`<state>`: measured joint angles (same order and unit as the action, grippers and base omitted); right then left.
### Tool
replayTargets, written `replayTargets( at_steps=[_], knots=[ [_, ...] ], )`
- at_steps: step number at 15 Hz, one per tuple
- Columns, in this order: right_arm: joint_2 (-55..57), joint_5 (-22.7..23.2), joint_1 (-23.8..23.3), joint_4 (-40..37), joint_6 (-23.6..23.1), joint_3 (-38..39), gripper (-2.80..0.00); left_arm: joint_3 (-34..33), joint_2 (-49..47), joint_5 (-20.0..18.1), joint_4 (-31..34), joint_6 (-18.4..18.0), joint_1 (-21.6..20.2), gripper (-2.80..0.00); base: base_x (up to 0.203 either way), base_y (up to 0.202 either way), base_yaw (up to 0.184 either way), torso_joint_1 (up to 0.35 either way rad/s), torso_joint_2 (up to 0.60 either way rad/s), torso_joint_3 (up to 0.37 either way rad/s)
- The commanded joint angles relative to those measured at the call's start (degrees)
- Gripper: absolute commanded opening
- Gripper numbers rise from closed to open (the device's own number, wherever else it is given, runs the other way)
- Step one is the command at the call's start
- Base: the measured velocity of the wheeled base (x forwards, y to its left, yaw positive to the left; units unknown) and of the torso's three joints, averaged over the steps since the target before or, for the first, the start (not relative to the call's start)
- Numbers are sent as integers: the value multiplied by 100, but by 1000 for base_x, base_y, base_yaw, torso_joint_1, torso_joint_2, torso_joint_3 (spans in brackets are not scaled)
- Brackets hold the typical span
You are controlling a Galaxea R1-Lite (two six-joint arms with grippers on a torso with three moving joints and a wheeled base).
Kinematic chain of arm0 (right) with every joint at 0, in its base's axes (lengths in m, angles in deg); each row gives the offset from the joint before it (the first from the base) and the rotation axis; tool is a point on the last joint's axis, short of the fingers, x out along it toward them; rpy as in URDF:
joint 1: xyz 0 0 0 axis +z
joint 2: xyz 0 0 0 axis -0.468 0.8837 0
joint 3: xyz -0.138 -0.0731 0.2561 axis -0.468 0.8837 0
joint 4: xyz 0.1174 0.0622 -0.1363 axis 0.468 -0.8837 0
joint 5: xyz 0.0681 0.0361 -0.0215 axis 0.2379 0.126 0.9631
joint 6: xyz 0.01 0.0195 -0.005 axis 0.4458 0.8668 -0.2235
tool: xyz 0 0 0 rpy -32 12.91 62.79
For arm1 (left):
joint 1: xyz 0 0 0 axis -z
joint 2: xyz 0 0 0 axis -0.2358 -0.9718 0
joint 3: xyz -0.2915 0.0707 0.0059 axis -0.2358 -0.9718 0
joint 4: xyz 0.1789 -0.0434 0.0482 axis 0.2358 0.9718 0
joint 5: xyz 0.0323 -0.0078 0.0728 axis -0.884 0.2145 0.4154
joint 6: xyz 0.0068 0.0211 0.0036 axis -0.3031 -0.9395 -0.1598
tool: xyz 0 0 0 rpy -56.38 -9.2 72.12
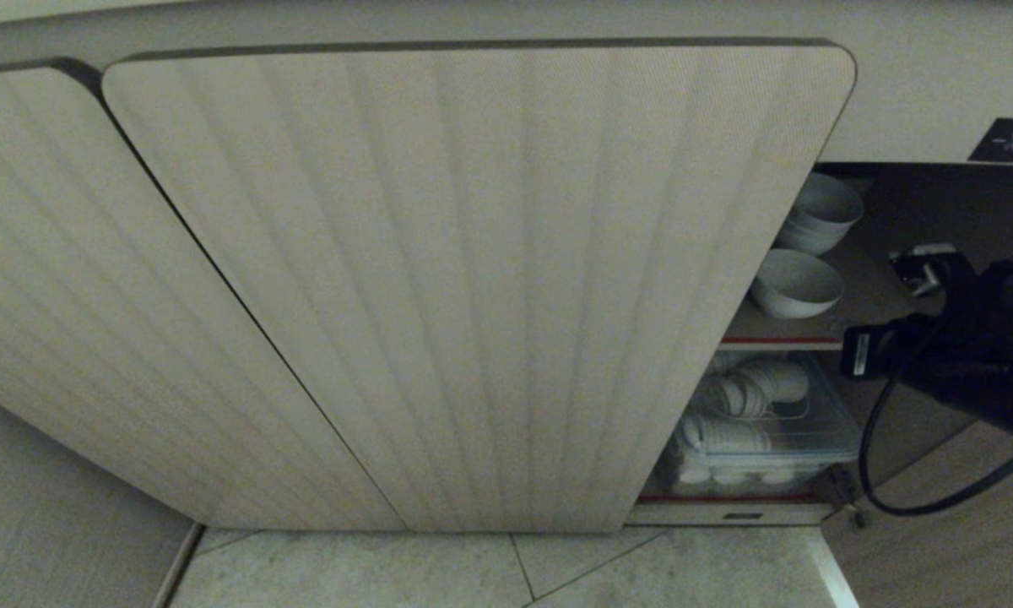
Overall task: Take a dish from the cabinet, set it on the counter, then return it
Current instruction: Take the bowl from the cabinet
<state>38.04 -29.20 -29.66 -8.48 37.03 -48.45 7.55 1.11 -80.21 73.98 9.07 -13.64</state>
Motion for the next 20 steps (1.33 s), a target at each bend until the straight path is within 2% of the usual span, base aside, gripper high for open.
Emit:
replayTargets(
  at_steps=[1, 7, 11, 18, 20],
  knots=[
    [28, -10, -26, 26, 119, -26, -280, 0, 2, -2, -2, 2, 0, -280, 0, 0, 0, 0, 0, 0],
    [259, -20, -76, 1, 513, -280, -280, 0, 2, -2, -2, 2, 0, -280, 0, 0, 0, 0, 0, 0],
    [582, -20, -128, -34, 578, -684, -280, 0, 2, -2, -2, 2, 0, -280, 0, 0, 0, 0, 0, 0],
    [932, -29, -319, 21, 643, -834, -280, 0, 2, -2, -2, 2, 0, -280, 0, 0, 0, 0, 0, 0],
    [966, -29, -393, 83, 792, -843, -280, 0, 2, -2, -2, 2, 0, -280, 0, 0, 0, 0, 0, 0]
  ],
)
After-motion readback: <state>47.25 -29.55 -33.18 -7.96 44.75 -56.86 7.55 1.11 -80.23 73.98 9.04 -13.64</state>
